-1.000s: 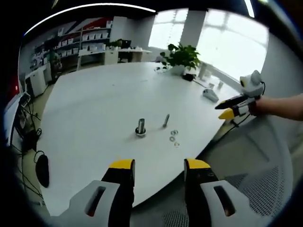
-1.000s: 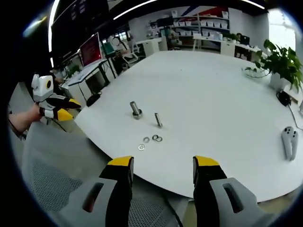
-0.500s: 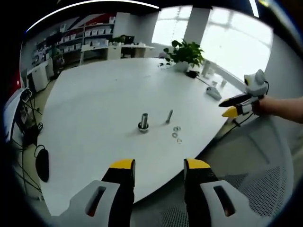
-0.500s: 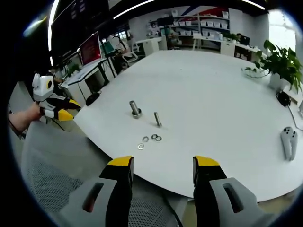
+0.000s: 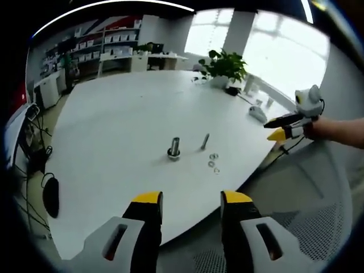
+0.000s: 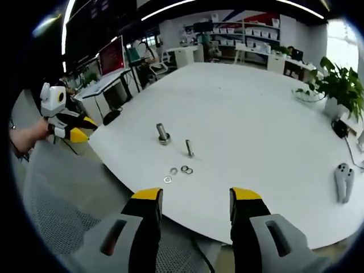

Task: Place the washer onto the threaded stud by aligning its center hole with the stud, sliding it down to the base, and recovering from edge contact or off-axis alignment until the washer reaches the visible bottom stop.

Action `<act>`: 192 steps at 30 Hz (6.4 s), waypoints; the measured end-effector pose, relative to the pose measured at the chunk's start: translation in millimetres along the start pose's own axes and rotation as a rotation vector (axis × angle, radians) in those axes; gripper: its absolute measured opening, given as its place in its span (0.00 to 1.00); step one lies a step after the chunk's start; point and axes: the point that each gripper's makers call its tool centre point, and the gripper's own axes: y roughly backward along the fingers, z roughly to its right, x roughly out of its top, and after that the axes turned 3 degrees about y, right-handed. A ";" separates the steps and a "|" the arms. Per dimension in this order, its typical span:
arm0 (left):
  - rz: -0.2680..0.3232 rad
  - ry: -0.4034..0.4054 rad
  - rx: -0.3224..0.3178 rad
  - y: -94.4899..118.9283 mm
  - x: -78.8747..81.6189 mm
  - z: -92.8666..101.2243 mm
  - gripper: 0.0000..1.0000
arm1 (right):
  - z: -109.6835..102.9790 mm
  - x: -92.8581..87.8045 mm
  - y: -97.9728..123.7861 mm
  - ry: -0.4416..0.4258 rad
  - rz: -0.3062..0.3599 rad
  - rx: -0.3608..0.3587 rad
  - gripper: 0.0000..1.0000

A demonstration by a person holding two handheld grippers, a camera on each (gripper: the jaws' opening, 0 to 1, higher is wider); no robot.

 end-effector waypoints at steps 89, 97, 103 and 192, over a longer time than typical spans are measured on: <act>-0.028 -0.002 0.031 0.2 -6.9 -6.1 0.39 | -0.5 -42.8 -163.6 0.537 -0.583 0.186 0.21; -0.029 -0.002 0.029 0.3 -7.3 -5.9 0.39 | -0.1 -41.8 -166.2 0.579 -0.635 0.183 0.16; -0.028 -0.007 0.031 0.3 -6.8 -6.0 0.39 | -1.5 -42.5 -165.0 0.588 -0.657 0.169 0.14; -0.018 0.005 0.040 1.9 -6.7 -8.6 0.38 | -18.2 22.6 -176.0 0.690 -0.588 0.250 0.14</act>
